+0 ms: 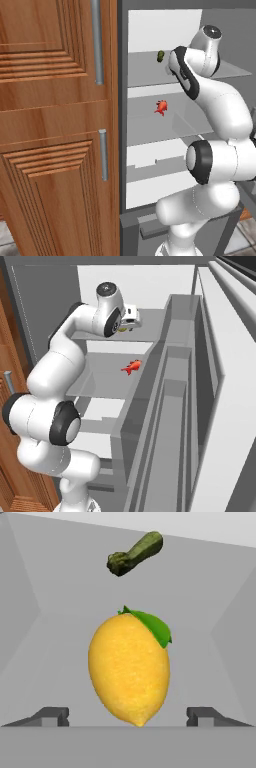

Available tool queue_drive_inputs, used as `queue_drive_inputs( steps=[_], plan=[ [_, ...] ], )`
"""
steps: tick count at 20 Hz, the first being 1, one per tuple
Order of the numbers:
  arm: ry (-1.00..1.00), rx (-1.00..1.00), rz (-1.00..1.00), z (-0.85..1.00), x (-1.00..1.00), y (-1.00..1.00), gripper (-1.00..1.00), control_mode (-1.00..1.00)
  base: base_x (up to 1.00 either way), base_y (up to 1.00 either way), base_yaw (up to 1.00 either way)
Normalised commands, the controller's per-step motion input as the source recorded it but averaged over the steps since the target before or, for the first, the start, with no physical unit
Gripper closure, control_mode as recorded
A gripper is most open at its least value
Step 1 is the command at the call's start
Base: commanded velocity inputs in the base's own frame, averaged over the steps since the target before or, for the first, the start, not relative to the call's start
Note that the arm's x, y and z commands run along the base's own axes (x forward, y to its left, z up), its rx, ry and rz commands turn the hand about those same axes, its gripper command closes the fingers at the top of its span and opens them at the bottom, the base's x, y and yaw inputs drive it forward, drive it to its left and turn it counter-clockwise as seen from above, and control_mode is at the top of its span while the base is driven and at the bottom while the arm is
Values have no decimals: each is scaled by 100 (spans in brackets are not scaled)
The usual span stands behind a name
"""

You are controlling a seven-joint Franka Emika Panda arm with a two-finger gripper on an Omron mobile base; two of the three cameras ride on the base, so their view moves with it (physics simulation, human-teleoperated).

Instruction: Transport the chicken drumstick and lemon to the fridge. Place the chicken drumstick on the rack containing meat and place the lemon on the rack containing the vegetable, ensuring meats and vegetables are on different racks.

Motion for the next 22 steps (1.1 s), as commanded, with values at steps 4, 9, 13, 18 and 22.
queue_drive_inputs(
  steps=[4, 9, 13, 18, 22],
  plan=[
    [0, 0, -1, 0, -7, 9, -100, -100, 0, 0, 0],
    [0, 0, -10, 23, -38, 8, -100, -100, 0, 0, 0],
    [0, 0, -13, 42, -90, 4, -100, -100, 0, 0, 0],
    [-10, 0, -6, 9, -100, 2, -100, -100, 0, 0, 0],
    [-16, 1, -1, 0, -100, 1, -100, -100, 0, 0, 0]
  ],
)
